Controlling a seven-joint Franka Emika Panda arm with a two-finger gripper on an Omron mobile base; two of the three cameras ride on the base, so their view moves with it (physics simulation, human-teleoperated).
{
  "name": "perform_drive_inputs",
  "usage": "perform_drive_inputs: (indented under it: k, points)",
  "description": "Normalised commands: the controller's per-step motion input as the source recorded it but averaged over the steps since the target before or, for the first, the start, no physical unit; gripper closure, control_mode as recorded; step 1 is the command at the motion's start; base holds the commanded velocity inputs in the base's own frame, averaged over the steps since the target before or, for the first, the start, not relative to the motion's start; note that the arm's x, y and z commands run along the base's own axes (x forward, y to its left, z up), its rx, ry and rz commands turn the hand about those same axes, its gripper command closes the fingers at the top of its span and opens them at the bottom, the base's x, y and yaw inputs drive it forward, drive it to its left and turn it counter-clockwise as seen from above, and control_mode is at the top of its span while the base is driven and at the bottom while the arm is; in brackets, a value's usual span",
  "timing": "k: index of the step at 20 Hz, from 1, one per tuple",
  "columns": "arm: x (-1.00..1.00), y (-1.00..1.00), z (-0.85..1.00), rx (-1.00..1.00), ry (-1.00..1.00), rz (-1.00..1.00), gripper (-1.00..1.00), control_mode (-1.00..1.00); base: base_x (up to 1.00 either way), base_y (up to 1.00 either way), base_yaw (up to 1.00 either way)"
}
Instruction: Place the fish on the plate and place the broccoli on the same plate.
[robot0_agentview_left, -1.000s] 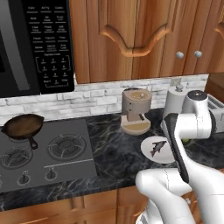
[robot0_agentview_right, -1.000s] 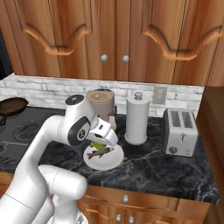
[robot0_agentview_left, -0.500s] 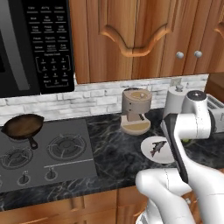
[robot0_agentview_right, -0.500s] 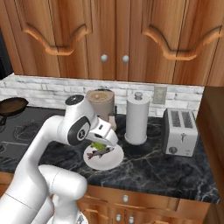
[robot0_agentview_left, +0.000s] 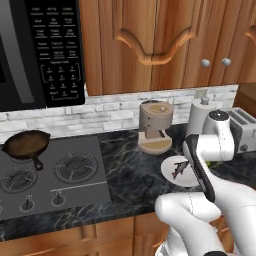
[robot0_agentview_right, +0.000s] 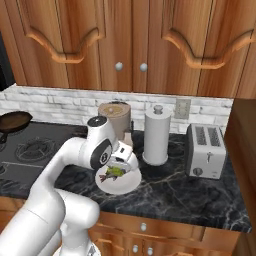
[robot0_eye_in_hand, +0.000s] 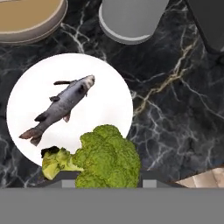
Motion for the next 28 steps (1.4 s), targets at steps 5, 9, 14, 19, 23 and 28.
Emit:
perform_drive_inputs:
  k: [5,9,14,19,23,28]
  points:
    - [0.48,-0.22,-0.55,0.0,0.08,0.33,1.0,-1.0,0.0,0.0,0.0]
    - [0.11,0.0,-0.45,0.0,0.02,0.22,1.0,-1.0,0.0,0.0,0.0]
    - [0.1,0.0,-0.3,0.0,0.0,0.12,1.0,-1.0,0.0,0.0,0.0]
    - [0.06,0.0,-0.35,0.0,0.0,0.07,1.0,-1.0,0.0,0.0,0.0]
    - [0.02,0.0,-0.21,0.0,0.01,0.06,1.0,-1.0,0.0,0.0,0.0]
    - [0.17,0.0,-0.11,0.0,0.0,0.04,1.0,-1.0,0.0,0.0,0.0]
